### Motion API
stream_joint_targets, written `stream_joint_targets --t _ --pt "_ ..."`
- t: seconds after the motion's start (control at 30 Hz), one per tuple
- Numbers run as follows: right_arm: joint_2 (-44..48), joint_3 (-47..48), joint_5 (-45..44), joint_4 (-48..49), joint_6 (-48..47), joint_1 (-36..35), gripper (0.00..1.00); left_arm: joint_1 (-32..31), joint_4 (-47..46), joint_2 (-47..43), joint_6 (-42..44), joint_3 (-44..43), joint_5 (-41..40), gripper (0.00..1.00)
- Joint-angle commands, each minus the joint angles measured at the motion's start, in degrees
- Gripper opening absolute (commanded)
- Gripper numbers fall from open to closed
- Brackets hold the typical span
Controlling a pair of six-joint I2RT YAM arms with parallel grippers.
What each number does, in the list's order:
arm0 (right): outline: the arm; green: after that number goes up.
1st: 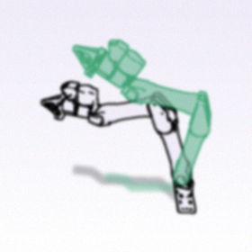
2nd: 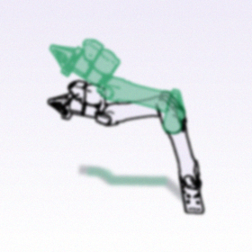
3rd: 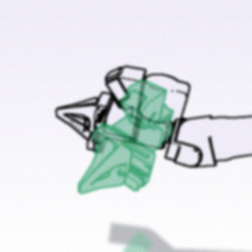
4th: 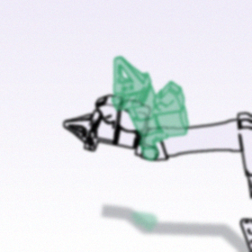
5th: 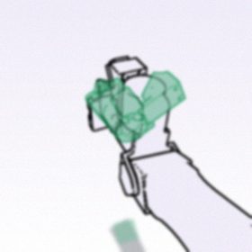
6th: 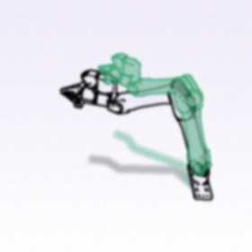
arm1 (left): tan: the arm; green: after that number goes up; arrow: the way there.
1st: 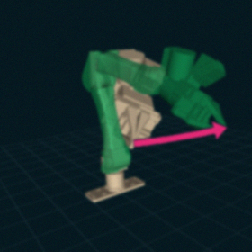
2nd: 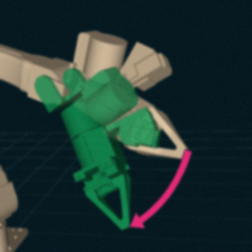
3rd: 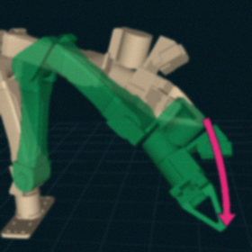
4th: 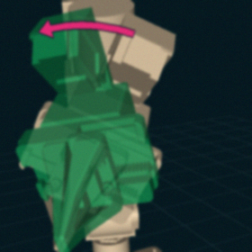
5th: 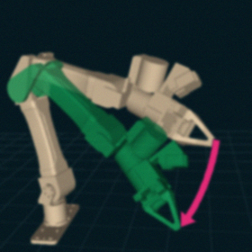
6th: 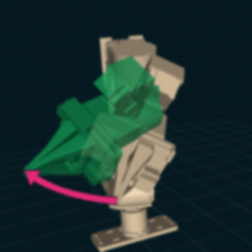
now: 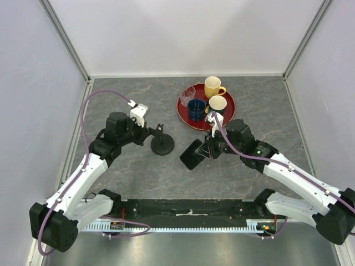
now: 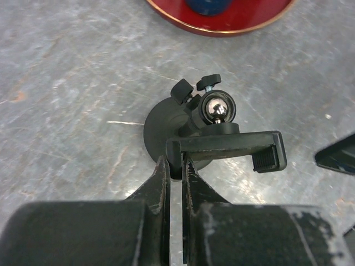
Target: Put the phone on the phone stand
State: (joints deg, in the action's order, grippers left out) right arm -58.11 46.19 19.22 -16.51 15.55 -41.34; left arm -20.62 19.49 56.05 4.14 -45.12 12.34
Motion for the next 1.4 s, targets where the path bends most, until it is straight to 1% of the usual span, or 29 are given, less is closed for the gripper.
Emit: stream_joint_targets --t 0.0,0.03,0.13,0.33,0.53,0.63,0.7,0.73,0.83,0.9,1.03,1.1,1.13,1.2,1.23,1.27,1.33,1.37 --pt "-0.2 3.2 -1.0 3.3 -0.8 -0.5 0.0 -3.5 -1.6 -2.9 0.9 0.5 6.9 0.02" --pt "-0.2 3.8 -0.9 3.2 -1.0 -0.5 0.0 -5.4 -1.5 -3.2 1.6 0.7 6.8 0.02" --pt "-0.3 4.6 -0.6 2.8 -1.7 -0.8 0.0 -8.2 -0.9 -3.5 2.3 1.1 6.5 0.02" --pt "-1.0 10.0 -1.6 -1.9 -3.9 -1.3 0.0 -11.1 -0.9 -3.5 2.5 1.5 5.9 0.02" --pt "-1.5 15.6 -2.9 -6.2 -7.0 -3.0 0.0 -11.3 -1.4 -3.6 2.3 1.6 6.6 0.02" --pt "-2.3 18.9 -2.3 -9.8 -10.2 -4.0 0.0 -11.3 -1.0 -3.2 2.3 1.3 6.6 0.02" --pt "-3.2 21.7 -0.3 -11.1 -14.0 -4.6 0.0 -11.3 -1.0 -3.6 2.2 1.3 7.1 0.02" --pt "-4.8 23.0 0.5 -13.5 -15.2 -5.8 0.0 -11.4 -0.9 -3.6 2.2 1.4 7.2 0.02" --pt "-7.9 28.3 2.9 -18.0 -22.7 -9.3 0.0 -11.4 -1.4 -3.8 2.4 1.6 7.3 0.02" --pt "-9.0 31.1 4.2 -18.7 -25.5 -10.9 0.0 -11.5 -1.4 -3.7 2.4 1.4 7.4 0.02" --pt "-12.8 34.0 5.8 -18.6 -27.2 -15.8 0.0 -11.5 -1.1 -3.5 2.1 1.3 7.5 0.02" --pt "-13.4 34.2 5.4 -17.7 -26.7 -16.9 0.0 -11.5 -1.4 -4.1 1.8 1.3 7.8 0.02" --pt "-13.4 34.3 3.6 -17.2 -25.8 -17.3 0.0 -11.5 -1.5 -4.8 1.7 1.3 7.4 0.02" --pt "-12.5 34.3 0.7 -16.8 -24.6 -17.4 0.0 -11.5 -1.6 -5.8 1.4 1.4 5.4 0.1" --pt "-11.9 34.1 -3.4 -16.3 -23.0 -17.4 0.0 -11.5 -1.7 -6.3 1.3 1.6 4.7 0.14" --pt "-11.2 34.1 -5.0 -16.3 -22.2 -17.5 0.0 -11.5 -2.0 -7.3 1.3 1.9 4.1 0.23" --pt "-8.8 33.9 -7.4 -16.2 -20.8 -17.4 0.0 -11.5 -2.1 -7.9 1.4 2.3 3.2 0.31" --pt "-7.9 33.7 -7.6 -16.2 -19.9 -17.4 0.0 -11.5 -2.1 -8.1 1.4 2.3 3.0 0.37"
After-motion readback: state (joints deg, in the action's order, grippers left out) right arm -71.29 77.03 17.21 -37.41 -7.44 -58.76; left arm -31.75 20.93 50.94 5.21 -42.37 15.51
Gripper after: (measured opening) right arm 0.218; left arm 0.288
